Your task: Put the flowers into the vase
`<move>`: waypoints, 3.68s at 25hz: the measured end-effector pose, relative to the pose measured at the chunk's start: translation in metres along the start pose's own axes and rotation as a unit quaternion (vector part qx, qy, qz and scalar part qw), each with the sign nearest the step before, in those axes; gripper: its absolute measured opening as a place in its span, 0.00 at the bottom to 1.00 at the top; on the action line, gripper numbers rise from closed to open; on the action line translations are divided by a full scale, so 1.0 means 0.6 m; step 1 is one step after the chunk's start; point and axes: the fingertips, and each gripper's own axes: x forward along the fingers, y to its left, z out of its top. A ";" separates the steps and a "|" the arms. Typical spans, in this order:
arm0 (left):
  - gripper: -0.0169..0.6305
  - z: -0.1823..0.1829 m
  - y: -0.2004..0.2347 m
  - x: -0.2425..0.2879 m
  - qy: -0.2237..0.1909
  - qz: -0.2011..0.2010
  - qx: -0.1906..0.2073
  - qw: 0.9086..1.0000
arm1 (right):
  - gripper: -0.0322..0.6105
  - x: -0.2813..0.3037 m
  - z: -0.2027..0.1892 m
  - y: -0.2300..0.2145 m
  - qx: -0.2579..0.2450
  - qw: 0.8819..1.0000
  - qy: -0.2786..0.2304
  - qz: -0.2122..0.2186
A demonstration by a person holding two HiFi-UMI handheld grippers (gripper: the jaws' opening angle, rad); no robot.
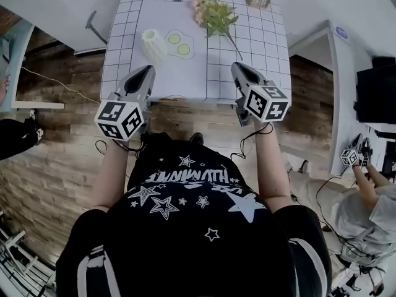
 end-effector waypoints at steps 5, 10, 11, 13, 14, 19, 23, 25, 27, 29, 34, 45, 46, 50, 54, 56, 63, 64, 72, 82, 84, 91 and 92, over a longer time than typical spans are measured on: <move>0.04 -0.012 -0.035 -0.013 0.000 0.018 -0.002 1.000 | 0.07 -0.007 -0.013 -0.008 -0.001 1.000 0.009 0.022; 0.04 -0.031 -0.042 -0.027 0.011 0.032 -0.005 0.999 | 0.07 -0.007 -0.023 -0.002 -0.012 0.999 0.020 0.038; 0.04 -0.033 -0.043 -0.028 0.013 0.031 -0.009 0.999 | 0.07 -0.006 -0.023 -0.003 -0.014 0.999 0.022 0.038; 0.04 -0.039 -0.043 -0.026 0.018 0.027 -0.012 0.999 | 0.07 -0.004 -0.021 -0.006 -0.011 0.999 0.024 0.036; 0.04 -0.041 -0.040 -0.024 0.020 0.025 -0.012 0.999 | 0.07 -0.004 -0.019 -0.008 -0.008 0.999 0.023 0.033; 0.04 -0.038 -0.007 -0.001 0.020 0.029 -0.017 0.999 | 0.07 -0.007 0.000 -0.027 -0.010 1.000 0.021 0.005; 0.07 -0.026 0.001 0.020 0.018 0.016 -0.002 1.000 | 0.07 -0.015 0.018 -0.047 0.001 1.000 0.014 -0.022; 0.07 -0.020 0.010 0.026 0.018 0.009 -0.002 1.000 | 0.07 -0.012 0.033 -0.048 0.001 1.000 0.007 -0.029; 0.08 -0.014 0.023 0.028 0.016 0.007 -0.004 1.000 | 0.07 -0.004 0.045 -0.043 -0.002 0.999 0.004 -0.032; 0.09 -0.011 0.039 0.029 0.014 0.011 -0.002 1.000 | 0.07 0.008 0.052 -0.037 -0.003 0.999 0.003 -0.033; 0.27 -0.027 0.058 0.039 0.021 0.013 0.028 0.999 | 0.07 0.032 0.055 -0.025 -0.006 0.999 0.009 -0.033; 0.71 -0.076 0.090 0.096 0.045 -0.034 0.019 0.998 | 0.07 0.085 0.046 -0.012 0.006 0.999 0.027 -0.039; 0.73 -0.079 0.093 0.104 0.049 -0.041 0.024 0.998 | 0.07 0.089 0.045 -0.011 0.007 0.999 0.029 -0.041; 0.78 -0.083 0.103 0.133 0.054 -0.063 0.070 0.994 | 0.07 0.099 0.038 -0.011 0.013 0.998 0.032 -0.052; 0.79 -0.086 0.103 0.153 0.054 -0.084 0.078 0.992 | 0.07 0.095 0.027 -0.012 0.024 0.997 0.034 -0.069; 0.79 -0.089 0.104 0.163 0.057 -0.084 0.083 0.991 | 0.07 0.096 0.020 -0.015 0.024 0.996 0.039 -0.071; 0.78 -0.093 0.099 0.188 0.074 -0.089 0.099 0.988 | 0.07 0.095 0.032 -0.054 0.035 0.996 0.040 -0.078; 0.78 -0.095 0.099 0.191 0.077 -0.087 0.098 0.988 | 0.07 0.097 0.037 -0.061 0.033 0.996 0.039 -0.076; 0.63 -0.095 0.116 0.194 0.086 -0.048 0.101 0.990 | 0.07 0.130 0.076 -0.096 0.017 0.998 0.044 -0.045; 0.62 -0.094 0.120 0.195 0.075 -0.033 0.098 0.992 | 0.07 0.159 0.094 -0.133 -0.070 0.992 0.104 -0.016; 0.62 -0.095 0.120 0.194 0.078 -0.029 0.098 0.992 | 0.07 0.161 0.097 -0.145 -0.078 0.989 0.125 -0.001; 0.62 -0.094 0.123 0.193 0.074 -0.007 0.088 0.993 | 0.07 0.182 0.073 -0.198 -0.111 0.958 0.259 0.057; 0.62 -0.094 0.123 0.193 0.075 -0.004 0.087 0.993 | 0.07 0.187 0.067 -0.205 -0.099 0.954 0.274 0.067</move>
